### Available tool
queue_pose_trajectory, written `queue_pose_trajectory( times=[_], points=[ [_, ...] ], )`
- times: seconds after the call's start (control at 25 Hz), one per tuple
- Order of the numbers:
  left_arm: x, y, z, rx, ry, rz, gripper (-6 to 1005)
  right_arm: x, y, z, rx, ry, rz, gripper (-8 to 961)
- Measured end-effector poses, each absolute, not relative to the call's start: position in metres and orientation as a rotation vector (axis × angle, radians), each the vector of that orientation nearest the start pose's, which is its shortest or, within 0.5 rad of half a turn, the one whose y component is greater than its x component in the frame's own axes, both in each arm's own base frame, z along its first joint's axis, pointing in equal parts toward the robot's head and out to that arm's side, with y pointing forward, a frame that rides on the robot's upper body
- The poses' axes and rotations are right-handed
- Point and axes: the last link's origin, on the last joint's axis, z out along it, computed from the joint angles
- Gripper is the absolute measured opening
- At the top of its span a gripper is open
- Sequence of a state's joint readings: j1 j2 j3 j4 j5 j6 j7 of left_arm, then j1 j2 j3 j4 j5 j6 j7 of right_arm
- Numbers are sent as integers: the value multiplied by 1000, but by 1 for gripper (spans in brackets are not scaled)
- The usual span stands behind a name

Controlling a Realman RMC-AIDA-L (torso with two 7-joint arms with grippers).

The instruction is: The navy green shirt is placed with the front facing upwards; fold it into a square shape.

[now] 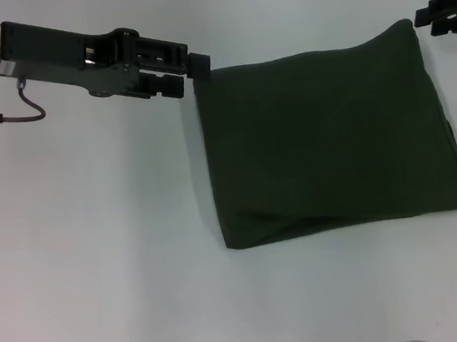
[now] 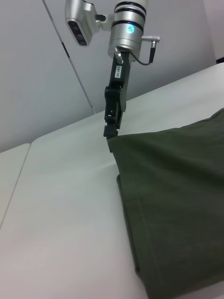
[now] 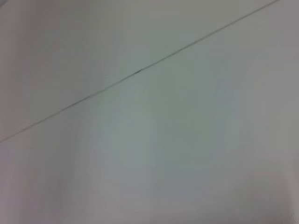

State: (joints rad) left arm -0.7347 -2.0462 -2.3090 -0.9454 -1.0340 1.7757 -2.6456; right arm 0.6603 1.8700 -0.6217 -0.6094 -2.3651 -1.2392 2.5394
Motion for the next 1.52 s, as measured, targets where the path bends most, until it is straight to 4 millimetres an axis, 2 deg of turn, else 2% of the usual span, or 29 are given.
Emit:
queue_pose_trajectory(
  times=[0.28, 0.72, 0.96, 1.04, 1.16, 1.32, 1.52],
  points=[
    [-165, 362, 30, -2674, -1808, -431, 664, 321, 393, 104, -1897, 1878, 370, 379],
    [-166, 364, 35, -2666, -1791, -417, 663, 299, 379, 99, -2053, 1963, 383, 379],
    [-171, 361, 34, -2685, -1763, -395, 664, 293, 366, 93, -2224, 1905, 359, 381],
    [-175, 359, 35, -2676, -1776, -396, 664, 290, 360, 89, -2286, 1899, 352, 459],
    [-179, 357, 36, -2669, -1788, -387, 664, 291, 351, 86, -2333, 1926, 276, 523],
    [-184, 350, 36, -2682, -1823, -314, 663, 298, 340, 87, -2345, 1968, 152, 609],
    [-187, 349, 37, -2663, -1838, -304, 663, 308, 324, 93, -2349, 2023, 48, 694]
  ],
)
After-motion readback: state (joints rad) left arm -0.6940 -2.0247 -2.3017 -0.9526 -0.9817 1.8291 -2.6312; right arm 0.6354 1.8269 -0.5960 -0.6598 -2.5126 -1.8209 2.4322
